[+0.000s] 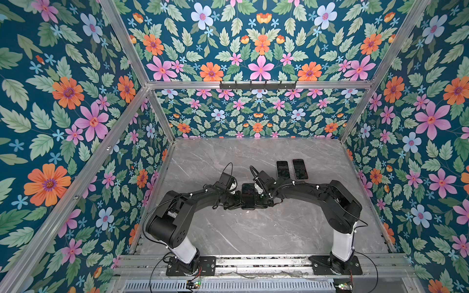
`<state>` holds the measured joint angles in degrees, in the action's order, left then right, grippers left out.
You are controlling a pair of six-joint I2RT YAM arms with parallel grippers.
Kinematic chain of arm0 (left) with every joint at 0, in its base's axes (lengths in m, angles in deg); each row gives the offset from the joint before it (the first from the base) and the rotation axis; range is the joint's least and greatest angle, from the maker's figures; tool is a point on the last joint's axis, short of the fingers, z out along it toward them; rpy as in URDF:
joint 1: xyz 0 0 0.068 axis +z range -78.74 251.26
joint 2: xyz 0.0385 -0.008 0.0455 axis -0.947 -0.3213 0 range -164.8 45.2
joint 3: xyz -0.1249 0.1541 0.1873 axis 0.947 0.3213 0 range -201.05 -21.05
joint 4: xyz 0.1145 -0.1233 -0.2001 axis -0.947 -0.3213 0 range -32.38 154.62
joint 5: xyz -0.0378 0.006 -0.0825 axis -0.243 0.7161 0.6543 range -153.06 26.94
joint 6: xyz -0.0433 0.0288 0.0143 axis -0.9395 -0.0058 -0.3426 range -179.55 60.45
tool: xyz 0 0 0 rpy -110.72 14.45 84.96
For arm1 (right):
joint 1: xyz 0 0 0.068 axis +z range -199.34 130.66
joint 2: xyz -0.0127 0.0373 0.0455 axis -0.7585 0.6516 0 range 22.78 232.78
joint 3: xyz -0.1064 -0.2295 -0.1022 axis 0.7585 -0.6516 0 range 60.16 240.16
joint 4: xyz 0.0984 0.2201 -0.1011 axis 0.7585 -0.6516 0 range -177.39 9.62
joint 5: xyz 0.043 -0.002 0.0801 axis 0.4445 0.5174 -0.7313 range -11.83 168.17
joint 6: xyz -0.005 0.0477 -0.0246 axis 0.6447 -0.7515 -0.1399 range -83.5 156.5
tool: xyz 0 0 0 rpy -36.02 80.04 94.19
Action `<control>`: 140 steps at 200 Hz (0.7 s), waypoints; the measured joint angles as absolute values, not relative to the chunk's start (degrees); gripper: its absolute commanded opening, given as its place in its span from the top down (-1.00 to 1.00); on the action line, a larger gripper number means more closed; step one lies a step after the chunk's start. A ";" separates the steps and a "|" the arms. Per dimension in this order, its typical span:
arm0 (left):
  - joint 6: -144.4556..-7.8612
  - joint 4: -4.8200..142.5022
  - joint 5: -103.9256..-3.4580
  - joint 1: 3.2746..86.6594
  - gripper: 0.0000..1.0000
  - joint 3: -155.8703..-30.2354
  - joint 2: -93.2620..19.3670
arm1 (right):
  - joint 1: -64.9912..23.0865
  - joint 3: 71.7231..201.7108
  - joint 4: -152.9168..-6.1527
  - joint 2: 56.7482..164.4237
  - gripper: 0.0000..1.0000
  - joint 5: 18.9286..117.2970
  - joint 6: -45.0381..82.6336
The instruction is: Put the phone into the phone case
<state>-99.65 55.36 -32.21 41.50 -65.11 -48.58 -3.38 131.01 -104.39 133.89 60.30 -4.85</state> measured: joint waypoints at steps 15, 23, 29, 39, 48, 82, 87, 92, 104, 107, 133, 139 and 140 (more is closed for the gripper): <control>-99.67 55.39 -32.39 41.50 0.34 -64.95 -48.39 | -3.38 131.10 -104.39 133.98 0.87 60.19 -5.06; -99.71 55.32 -32.54 41.50 0.34 -64.86 -48.28 | -3.38 131.19 -104.37 134.07 0.87 60.10 -5.06; -99.85 55.30 -32.63 41.50 0.34 -64.86 -48.23 | -3.38 131.28 -104.44 134.18 0.88 60.04 -5.09; -99.85 55.28 -32.74 41.50 0.34 -64.84 -48.21 | -3.40 131.38 -104.57 134.42 0.89 59.86 -5.11; -99.85 55.21 -32.78 41.50 0.34 -64.80 -48.14 | -3.40 131.43 -104.61 134.57 0.90 59.75 -5.26; -99.85 55.02 -33.15 41.50 0.34 -64.76 -47.88 | -3.40 131.52 -104.66 134.40 0.90 59.84 -5.28; -99.82 54.86 -33.22 41.50 0.33 -64.80 -47.86 | -3.40 131.52 -104.57 134.22 0.89 59.95 -5.26; -99.82 54.71 -33.30 41.50 0.33 -64.82 -47.77 | -3.40 131.52 -104.59 134.05 0.89 60.12 -5.24; -99.76 54.03 -33.68 41.59 0.32 -64.86 -47.45 | -3.40 131.52 -104.55 133.63 0.89 60.28 -5.00; -99.60 53.75 -33.70 41.65 0.32 -64.84 -47.31 | -3.40 131.56 -104.55 133.44 0.89 60.28 -4.93; -99.58 52.48 -33.17 42.68 0.32 -64.19 -46.35 | -3.32 131.54 -104.48 132.63 0.85 60.60 -3.58; -99.58 52.28 -33.00 42.81 0.32 -64.06 -46.20 | -3.27 131.47 -104.48 132.39 0.82 60.71 -3.51; -99.58 52.26 -32.96 42.83 0.32 -64.03 -46.16 | -3.27 131.45 -104.50 132.32 0.82 60.80 -3.47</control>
<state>-99.58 52.26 -32.96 42.83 -64.03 -46.16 -3.27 131.45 -104.50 132.32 60.80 -3.47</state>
